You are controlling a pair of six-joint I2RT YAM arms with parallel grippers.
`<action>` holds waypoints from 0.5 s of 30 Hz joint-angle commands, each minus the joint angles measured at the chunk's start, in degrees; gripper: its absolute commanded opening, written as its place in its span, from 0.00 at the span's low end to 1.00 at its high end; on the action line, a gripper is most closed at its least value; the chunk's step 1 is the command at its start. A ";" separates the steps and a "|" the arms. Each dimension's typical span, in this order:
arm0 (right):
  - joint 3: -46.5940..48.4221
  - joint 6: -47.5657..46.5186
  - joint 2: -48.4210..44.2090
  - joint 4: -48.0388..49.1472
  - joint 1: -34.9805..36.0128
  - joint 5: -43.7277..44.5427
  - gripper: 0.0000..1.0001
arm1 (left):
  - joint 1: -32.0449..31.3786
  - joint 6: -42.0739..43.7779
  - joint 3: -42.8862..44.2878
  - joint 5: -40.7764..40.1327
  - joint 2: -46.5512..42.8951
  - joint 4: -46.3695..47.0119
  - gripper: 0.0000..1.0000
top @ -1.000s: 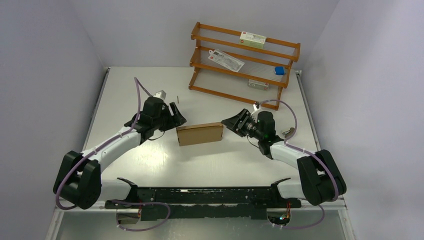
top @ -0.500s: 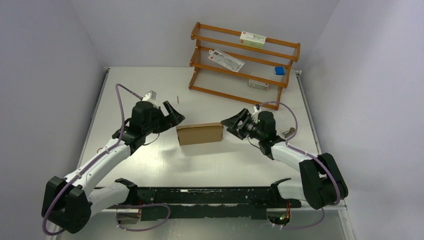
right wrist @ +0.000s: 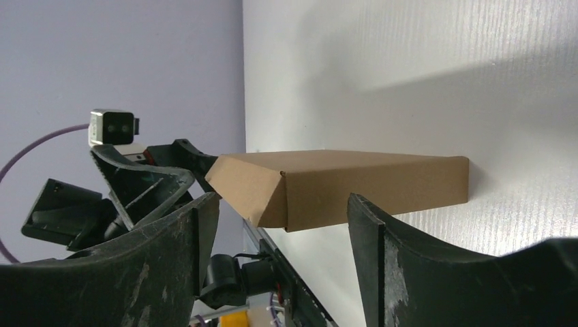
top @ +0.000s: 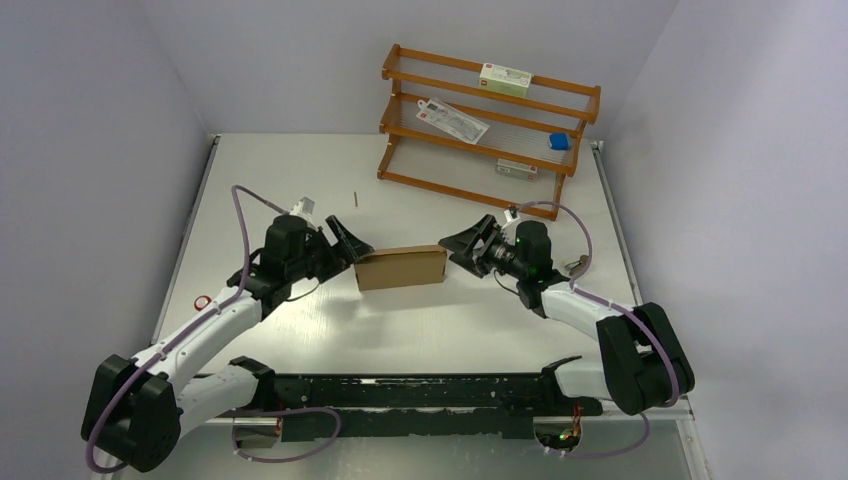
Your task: Fold the paper box
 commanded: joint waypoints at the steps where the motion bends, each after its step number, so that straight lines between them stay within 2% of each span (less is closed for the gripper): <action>1: -0.95 0.29 1.21 3.46 0.21 -1.06 0.71 | -0.16 -3.98 -2.79 4.83 0.65 5.11 0.85; 4: -1.57 0.77 2.97 5.88 1.29 -1.60 0.68 | -1.01 -4.86 -3.95 5.29 2.31 7.96 0.77; 15: -4.91 2.10 8.57 14.51 3.60 -2.43 0.51 | -1.65 -2.79 -6.21 4.01 5.41 11.97 0.60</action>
